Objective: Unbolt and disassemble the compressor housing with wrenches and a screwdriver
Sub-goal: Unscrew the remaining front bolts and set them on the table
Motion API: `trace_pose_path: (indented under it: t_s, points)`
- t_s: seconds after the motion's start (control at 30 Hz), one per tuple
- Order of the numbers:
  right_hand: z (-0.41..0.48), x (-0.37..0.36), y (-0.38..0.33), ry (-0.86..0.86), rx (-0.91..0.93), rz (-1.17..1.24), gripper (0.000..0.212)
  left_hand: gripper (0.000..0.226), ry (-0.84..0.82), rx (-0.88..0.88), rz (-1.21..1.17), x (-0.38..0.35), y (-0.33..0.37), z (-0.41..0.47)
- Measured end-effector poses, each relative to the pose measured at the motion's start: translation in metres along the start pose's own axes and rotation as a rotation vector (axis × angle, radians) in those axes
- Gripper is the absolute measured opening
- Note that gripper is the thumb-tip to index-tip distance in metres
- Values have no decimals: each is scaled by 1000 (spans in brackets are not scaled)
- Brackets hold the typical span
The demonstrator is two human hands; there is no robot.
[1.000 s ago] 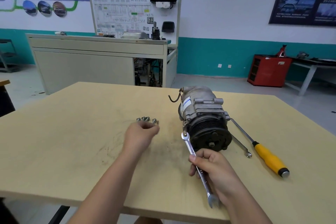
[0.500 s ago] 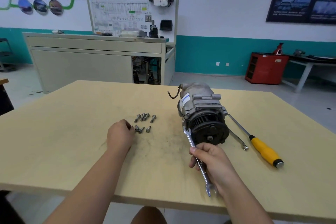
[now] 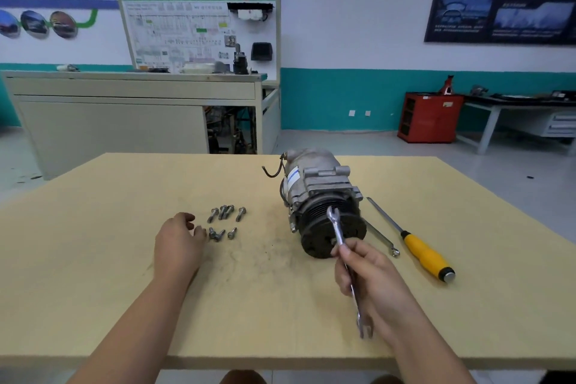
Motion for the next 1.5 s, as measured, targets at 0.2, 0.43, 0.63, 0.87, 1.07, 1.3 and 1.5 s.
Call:
trace_pose_path:
  t_s: [0.2,0.43,0.63,0.87,1.07,1.3,1.5]
  points:
    - [19,66,-44,227,120,21,21,22,46,-148,-134,9,21,-21]
    - [65,97,-25,247,-126,-152,22,20,-165,-105,-281,-16,69,-48]
    - [99,99,1,209,-333,-379,14,60,-568,74,-326,-47,115,-78]
    - [114,82,23,36,-404,-187,37,106,-521,80,-89,-57,147,-71]
    - [115,78,24,-44,-354,-168,50,116,-498,95,-68,-62,156,-65]
    - [104,80,6,6,-295,-248,58,83,-495,69,-145,-75,155,-69]
    - [98,86,-6,97,-255,-381,69,84,-535,87,-172,-82,159,-81]
Point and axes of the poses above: each hand's wrist, its own z-axis towards the middle knuckle, its own x-axis out of the back of the hand, y = z × x, the point moved 4 cm from there along z, towards the middle knuckle, and after that the axes turned 13 degrees about x, right-handed, at the moved point
